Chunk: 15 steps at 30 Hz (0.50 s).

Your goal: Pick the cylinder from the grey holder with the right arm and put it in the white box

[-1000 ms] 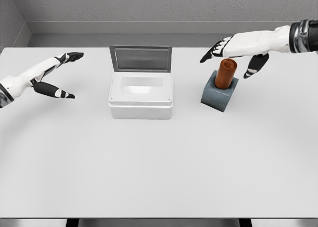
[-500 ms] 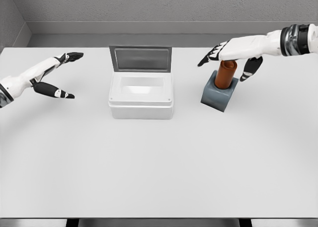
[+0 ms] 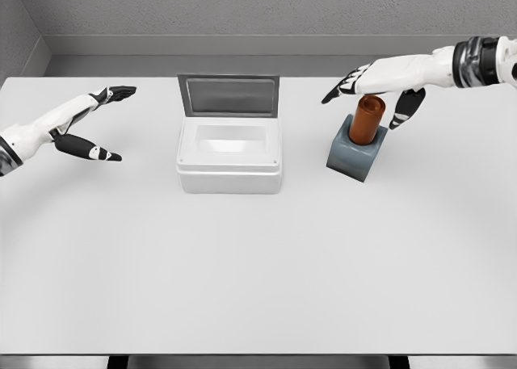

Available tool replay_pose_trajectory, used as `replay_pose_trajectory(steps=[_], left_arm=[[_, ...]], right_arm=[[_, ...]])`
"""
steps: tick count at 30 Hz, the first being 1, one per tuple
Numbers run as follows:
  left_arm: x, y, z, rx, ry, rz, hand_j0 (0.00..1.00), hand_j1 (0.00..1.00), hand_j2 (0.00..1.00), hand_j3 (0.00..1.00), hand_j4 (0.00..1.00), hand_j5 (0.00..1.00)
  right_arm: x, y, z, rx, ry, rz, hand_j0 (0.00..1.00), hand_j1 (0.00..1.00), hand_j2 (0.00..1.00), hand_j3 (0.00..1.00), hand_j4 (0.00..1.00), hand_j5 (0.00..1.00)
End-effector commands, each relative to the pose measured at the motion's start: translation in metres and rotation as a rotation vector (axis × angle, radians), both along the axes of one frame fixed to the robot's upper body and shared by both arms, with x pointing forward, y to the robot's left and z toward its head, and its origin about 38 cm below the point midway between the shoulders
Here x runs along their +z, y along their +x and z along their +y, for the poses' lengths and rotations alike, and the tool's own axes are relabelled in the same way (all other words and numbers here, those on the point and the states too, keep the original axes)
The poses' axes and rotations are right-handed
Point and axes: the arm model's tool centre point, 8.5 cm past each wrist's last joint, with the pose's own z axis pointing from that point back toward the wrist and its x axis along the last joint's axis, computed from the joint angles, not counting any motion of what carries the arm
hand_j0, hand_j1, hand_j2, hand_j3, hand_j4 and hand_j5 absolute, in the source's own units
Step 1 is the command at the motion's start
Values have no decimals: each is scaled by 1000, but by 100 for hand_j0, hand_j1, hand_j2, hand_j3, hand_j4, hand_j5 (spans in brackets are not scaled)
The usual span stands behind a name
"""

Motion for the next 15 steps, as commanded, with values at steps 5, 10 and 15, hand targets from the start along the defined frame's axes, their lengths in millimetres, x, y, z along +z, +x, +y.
replay_pose_trajectory(steps=[5, 10, 15], left_arm=[[0, 0, 1, 3, -8, 1, 100, 100, 100, 100, 100, 100], [1, 0, 1, 3, -8, 0, 100, 100, 100, 100, 100, 100], [0, 0, 1, 3, -8, 2, 100, 100, 100, 100, 100, 100]], right_arm=[[-3, 5, -1, -19, 6, 8, 100, 100, 100, 100, 100, 100], [-5, 7, -4, -33, 5, 11, 100, 100, 100, 100, 100, 100], [-8, 7, 3, -18, -6, 22, 100, 100, 100, 100, 100, 100]])
